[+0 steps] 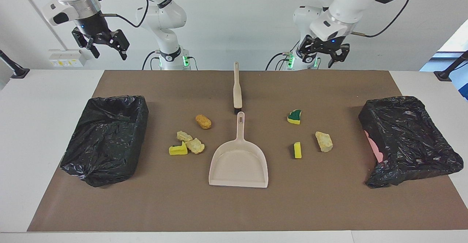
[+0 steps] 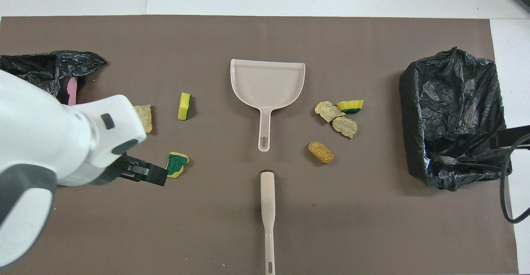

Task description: Sweep and dump trash in bin

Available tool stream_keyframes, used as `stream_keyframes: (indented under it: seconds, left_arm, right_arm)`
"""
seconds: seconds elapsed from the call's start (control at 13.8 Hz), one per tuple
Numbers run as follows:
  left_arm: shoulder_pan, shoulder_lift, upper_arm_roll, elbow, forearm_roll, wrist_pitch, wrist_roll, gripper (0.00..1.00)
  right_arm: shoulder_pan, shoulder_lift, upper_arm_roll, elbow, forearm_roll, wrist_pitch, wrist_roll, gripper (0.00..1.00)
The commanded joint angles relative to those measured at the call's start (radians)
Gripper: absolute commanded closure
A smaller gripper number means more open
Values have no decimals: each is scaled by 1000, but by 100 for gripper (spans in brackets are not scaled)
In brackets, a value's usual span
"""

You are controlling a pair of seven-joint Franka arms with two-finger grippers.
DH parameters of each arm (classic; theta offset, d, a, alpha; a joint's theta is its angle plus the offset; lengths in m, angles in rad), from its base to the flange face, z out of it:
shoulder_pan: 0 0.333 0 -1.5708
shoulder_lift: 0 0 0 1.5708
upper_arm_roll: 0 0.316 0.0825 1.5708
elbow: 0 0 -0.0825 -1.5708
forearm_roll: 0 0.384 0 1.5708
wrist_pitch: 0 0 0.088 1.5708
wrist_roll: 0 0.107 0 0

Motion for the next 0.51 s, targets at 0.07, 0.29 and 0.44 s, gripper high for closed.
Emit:
stream_keyframes:
  seconds: [0.07, 0.29, 0.44]
  left_arm:
    - [-173, -88, 14, -211, -10, 173, -181, 0]
    - [-268, -69, 14, -265, -14, 276, -316, 0]
    - [-352, -53, 14, -331, -14, 357, -399, 0]
  right_arm:
    - [-14, -38, 6, -43, 1, -17, -30, 0]
    - [-14, -41, 6, -45, 1, -17, -21, 0]
    - [-14, -43, 6, -48, 1, -18, -20, 0]
